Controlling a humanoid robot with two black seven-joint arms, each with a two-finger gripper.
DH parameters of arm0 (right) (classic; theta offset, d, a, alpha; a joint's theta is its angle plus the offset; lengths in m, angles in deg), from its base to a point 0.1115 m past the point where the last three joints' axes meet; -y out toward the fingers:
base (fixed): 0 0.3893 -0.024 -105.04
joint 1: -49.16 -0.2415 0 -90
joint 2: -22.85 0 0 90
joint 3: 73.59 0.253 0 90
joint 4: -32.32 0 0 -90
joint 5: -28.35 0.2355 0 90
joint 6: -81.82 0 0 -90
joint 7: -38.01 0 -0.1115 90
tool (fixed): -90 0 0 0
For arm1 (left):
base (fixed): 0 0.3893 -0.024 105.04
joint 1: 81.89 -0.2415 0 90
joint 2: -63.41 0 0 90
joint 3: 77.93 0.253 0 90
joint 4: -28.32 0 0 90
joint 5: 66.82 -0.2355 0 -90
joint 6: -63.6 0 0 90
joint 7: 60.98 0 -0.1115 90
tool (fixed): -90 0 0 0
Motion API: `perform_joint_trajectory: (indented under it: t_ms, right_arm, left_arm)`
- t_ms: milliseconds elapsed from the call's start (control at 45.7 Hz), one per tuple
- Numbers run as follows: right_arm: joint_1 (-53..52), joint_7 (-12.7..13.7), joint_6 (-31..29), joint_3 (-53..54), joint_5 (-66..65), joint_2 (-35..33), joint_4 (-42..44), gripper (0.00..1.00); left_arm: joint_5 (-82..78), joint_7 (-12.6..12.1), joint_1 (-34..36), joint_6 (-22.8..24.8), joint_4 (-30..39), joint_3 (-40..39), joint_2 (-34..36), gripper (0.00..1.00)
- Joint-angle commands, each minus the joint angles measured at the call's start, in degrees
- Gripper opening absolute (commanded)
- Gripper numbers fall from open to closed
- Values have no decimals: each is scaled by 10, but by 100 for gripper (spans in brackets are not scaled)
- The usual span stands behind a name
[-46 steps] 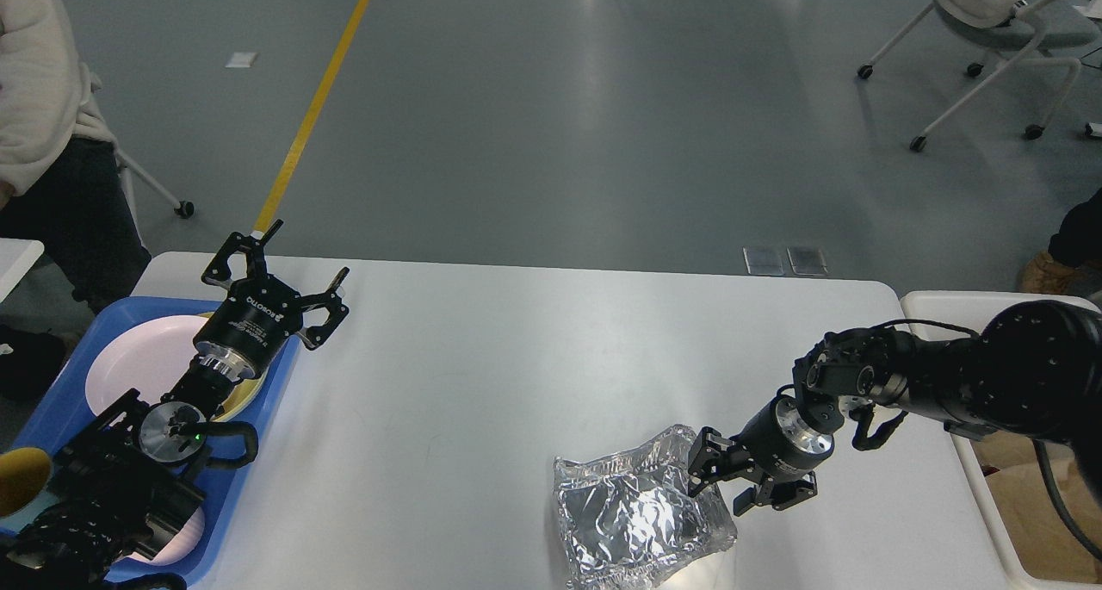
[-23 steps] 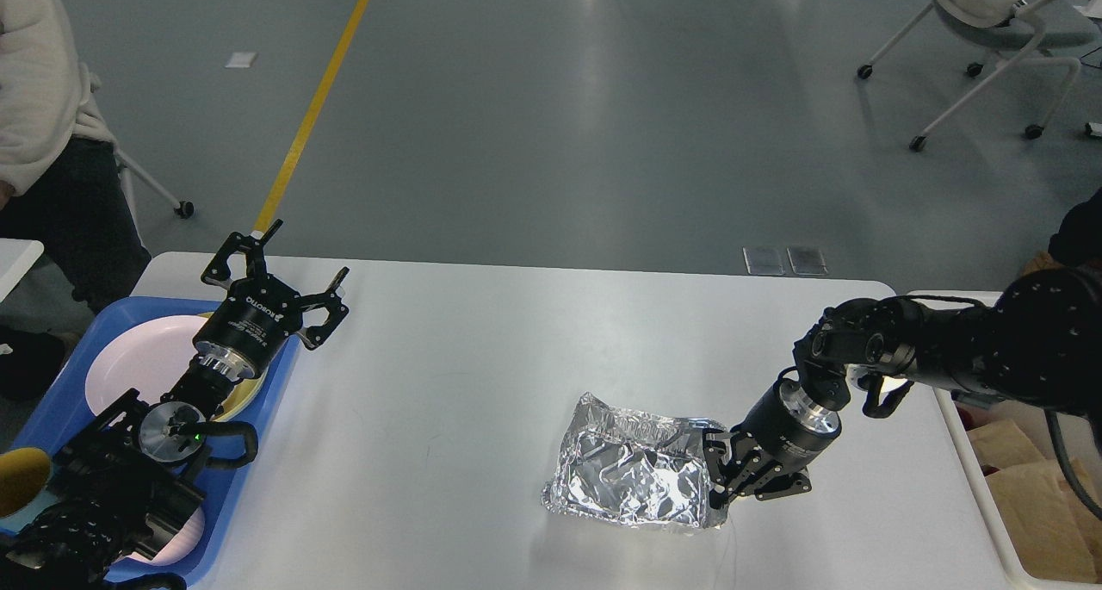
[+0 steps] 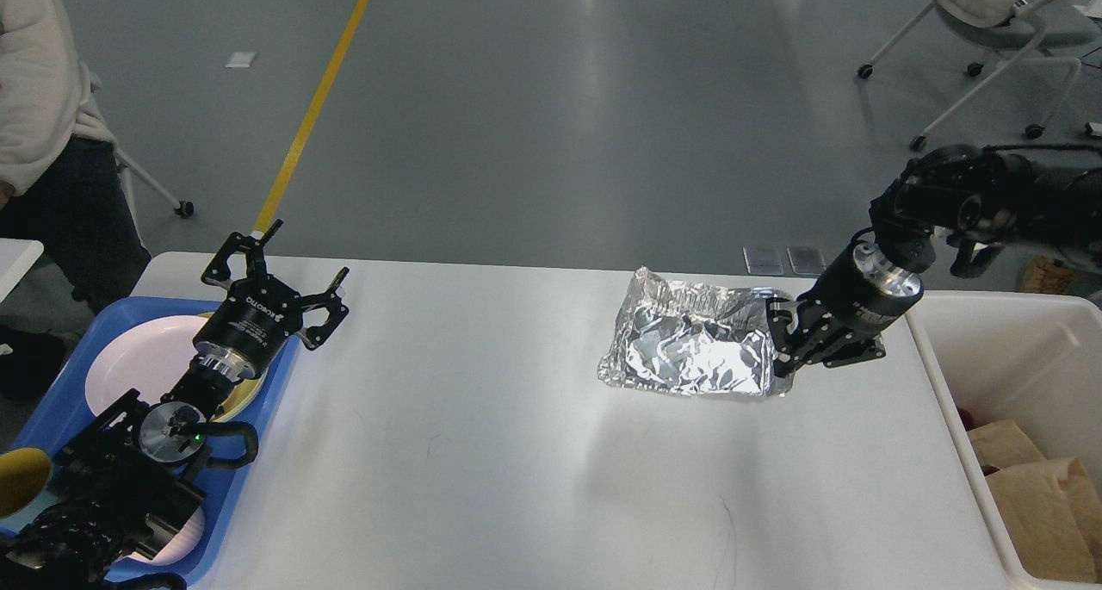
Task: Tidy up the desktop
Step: 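Lift the foil bundle and drop it into the white bin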
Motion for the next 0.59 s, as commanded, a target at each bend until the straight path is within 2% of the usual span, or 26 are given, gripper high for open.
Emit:
perform_joint_trajectory:
  t_ms: [0, 241, 394, 569]
  right_arm:
    - [-80, 0, 0, -28, -1, -24, 0, 0]
    - [-212, 0, 0, -50, -24, -53, 6, 0]
    - [-214, 0, 0, -66, -41, -73, 30, 0]
    - [-177, 0, 0, -78, -61, -130, 65, 0]
  left_arm:
    - [0, 0, 0, 0, 0, 0, -1, 97]
    - [0, 0, 0, 0, 0, 0, 0, 97]
    - [0, 0, 0, 0, 0, 0, -1, 97]
    - [0, 0, 0, 0, 0, 0, -1, 97]
